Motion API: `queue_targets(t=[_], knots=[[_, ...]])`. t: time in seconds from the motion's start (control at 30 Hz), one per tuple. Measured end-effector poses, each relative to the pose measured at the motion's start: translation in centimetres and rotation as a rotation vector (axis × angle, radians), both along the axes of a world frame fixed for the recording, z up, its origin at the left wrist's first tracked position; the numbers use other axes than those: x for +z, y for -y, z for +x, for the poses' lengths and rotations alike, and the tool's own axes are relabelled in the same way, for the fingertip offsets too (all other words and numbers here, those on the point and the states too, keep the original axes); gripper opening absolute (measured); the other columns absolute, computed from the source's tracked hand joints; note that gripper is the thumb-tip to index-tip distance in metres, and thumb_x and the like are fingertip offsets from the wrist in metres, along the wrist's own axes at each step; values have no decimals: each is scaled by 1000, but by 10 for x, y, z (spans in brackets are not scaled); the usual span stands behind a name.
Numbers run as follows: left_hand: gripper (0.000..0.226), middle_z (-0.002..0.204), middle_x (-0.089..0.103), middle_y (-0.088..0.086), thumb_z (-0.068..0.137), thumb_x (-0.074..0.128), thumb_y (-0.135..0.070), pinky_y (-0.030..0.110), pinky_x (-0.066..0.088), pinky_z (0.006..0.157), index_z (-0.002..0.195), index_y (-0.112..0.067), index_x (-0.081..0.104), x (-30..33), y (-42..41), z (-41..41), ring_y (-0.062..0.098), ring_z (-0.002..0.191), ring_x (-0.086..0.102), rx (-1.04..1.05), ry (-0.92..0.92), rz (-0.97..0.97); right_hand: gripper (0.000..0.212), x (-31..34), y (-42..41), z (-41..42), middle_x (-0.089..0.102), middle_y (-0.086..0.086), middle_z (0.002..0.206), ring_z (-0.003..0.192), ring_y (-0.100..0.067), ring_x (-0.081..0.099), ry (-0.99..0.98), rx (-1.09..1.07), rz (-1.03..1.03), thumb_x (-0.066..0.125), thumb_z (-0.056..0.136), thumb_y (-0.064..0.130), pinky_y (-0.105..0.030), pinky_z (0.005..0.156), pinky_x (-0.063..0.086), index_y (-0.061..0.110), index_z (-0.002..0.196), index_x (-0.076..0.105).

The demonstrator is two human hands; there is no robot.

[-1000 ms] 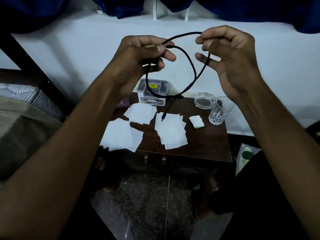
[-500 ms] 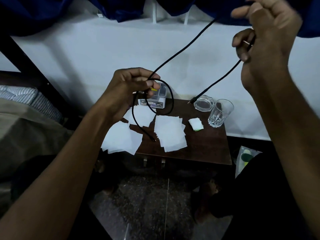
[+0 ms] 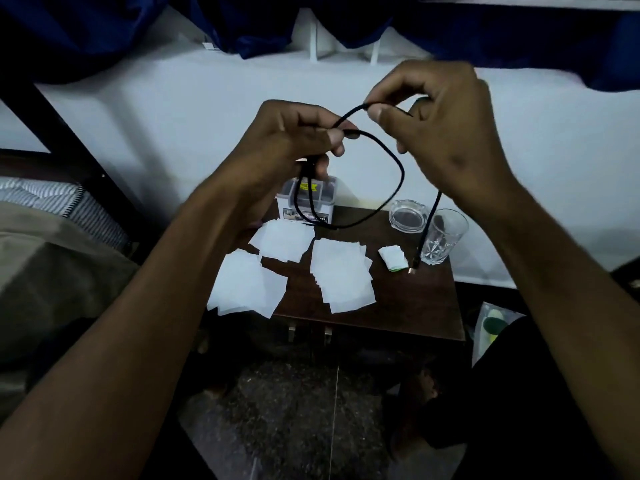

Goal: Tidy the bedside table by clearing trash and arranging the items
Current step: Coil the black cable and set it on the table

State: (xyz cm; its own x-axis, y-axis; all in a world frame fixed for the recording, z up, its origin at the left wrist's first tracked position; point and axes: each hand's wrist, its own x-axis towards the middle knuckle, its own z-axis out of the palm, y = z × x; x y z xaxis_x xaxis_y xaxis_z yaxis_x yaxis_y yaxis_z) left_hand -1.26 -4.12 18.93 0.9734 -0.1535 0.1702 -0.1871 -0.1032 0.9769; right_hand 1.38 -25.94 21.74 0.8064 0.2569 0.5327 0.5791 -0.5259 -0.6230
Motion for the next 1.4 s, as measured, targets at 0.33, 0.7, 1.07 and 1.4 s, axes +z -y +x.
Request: queue_targets(t=[0.33, 0.7, 1.07, 1.4], knots=[[27, 89, 74, 5, 105, 58, -8, 21, 36, 59, 123, 2, 75, 6, -7, -1, 11, 57, 26, 207, 78, -410, 42, -70, 13, -18, 82, 1, 105, 80, -9, 65, -524, 20, 293, 38, 116, 36, -27, 51, 42, 14, 114, 74], [19, 77, 63, 4, 101, 64, -5, 27, 39, 66, 112, -3, 79, -30, -29, -15, 15, 60, 38, 213, 1, -193, 63, -19, 55, 2, 70, -5, 77, 49, -12, 47, -649, -93, 1039, 22, 114, 52, -19, 43, 33, 11, 118, 70], [23, 98, 75, 6, 105, 60, -7, 20, 39, 56, 123, -4, 74, -16, -16, -14, 10, 54, 33, 293, 28, -439, 12, -109, 36, -36, 72, -8, 74, 40, -10, 52, -900, -54, -36, 56, 106, 14, -18, 35, 32, 6, 107, 64], [24, 110, 83, 11, 102, 60, -2, 30, 48, 61, 123, 2, 70, -4, 11, -2, 23, 69, 66, 245, 76, -123, 8, -21, -4, -73, 71, 12, 90, 81, -10, 66, -70, 98, -429, 73, 97, 26, -33, 77, 56, 31, 102, 76]])
